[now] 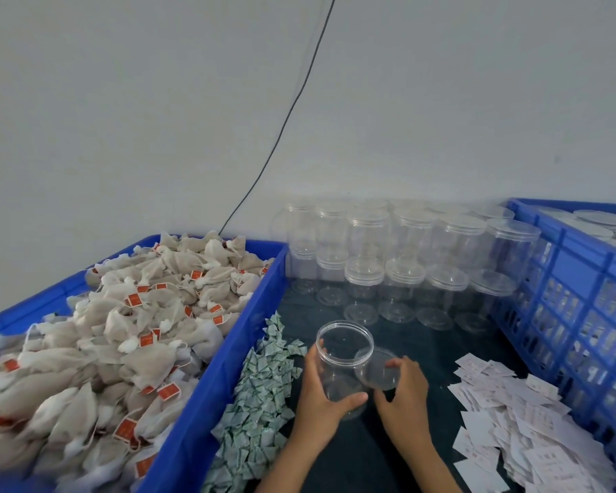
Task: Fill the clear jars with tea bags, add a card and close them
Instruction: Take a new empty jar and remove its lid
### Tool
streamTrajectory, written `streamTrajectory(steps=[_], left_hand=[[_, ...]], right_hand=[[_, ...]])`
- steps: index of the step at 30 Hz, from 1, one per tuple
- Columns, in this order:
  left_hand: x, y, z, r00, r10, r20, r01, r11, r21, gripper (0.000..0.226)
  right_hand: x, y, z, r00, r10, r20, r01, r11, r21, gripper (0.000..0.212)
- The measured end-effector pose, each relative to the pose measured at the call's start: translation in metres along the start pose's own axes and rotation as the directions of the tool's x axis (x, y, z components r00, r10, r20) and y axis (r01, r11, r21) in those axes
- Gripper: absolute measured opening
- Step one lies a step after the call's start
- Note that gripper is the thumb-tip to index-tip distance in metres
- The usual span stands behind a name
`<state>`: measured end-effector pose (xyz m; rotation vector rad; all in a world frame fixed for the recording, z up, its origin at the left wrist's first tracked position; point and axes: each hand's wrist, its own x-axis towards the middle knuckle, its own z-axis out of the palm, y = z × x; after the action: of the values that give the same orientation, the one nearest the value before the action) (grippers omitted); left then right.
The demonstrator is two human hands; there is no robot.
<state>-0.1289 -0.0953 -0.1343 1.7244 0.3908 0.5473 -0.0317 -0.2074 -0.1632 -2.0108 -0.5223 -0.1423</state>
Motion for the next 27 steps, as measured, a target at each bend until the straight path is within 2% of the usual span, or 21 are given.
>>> streamTrajectory(steps=[4,6,9,12,16,21,23,25,27], left_hand=[[-0.004,0.025,-0.011,0.979,-0.196,0.046,0.187,0.969,0.159,0.11],[-0.002,0.045,-0.018,0.972,-0.23,-0.043,0.234,0.946,0.225,0.101],[0.004,0.085,-0.034,0.97,-0.117,-0.214,0.18,0.935,0.307,0.077],[0.017,0.122,-0.055,0.954,-0.007,-0.301,0.143,0.891,0.431,0.06],[0.042,0.149,-0.091,0.918,0.044,-0.395,0.199,0.81,0.552,0.048],[0.064,0.127,-0.141,0.92,-0.055,-0.388,0.332,0.633,0.699,0.039],[0.065,0.112,-0.159,0.912,-0.098,-0.399,0.391,0.508,0.768,0.037],[0.063,0.097,-0.175,0.893,-0.177,-0.414,0.45,0.328,0.83,0.054],[0.063,0.084,-0.187,0.876,-0.269,-0.401,0.456,0.185,0.871,0.087]], right_hand=[[0.002,0.002,0.0,0.999,-0.012,-0.03,0.012,1.0,-0.023,0.041],[0.002,0.002,-0.002,0.999,-0.002,-0.05,0.002,1.0,-0.006,0.038],[0.004,0.003,-0.004,0.998,-0.014,-0.066,0.013,1.0,-0.012,0.033],[0.005,0.002,-0.005,0.997,0.001,-0.079,-0.002,1.0,-0.015,0.034],[0.006,-0.001,-0.007,0.996,0.016,-0.091,-0.017,1.0,-0.011,0.033],[0.006,-0.003,-0.007,0.995,0.052,-0.08,-0.052,0.999,0.001,0.032],[0.006,-0.003,-0.007,0.996,0.037,-0.08,-0.038,0.999,-0.003,0.033],[0.006,-0.003,-0.007,0.996,0.035,-0.084,-0.036,0.999,-0.004,0.033],[0.007,-0.003,-0.007,0.996,0.031,-0.089,-0.032,0.999,-0.009,0.033]])
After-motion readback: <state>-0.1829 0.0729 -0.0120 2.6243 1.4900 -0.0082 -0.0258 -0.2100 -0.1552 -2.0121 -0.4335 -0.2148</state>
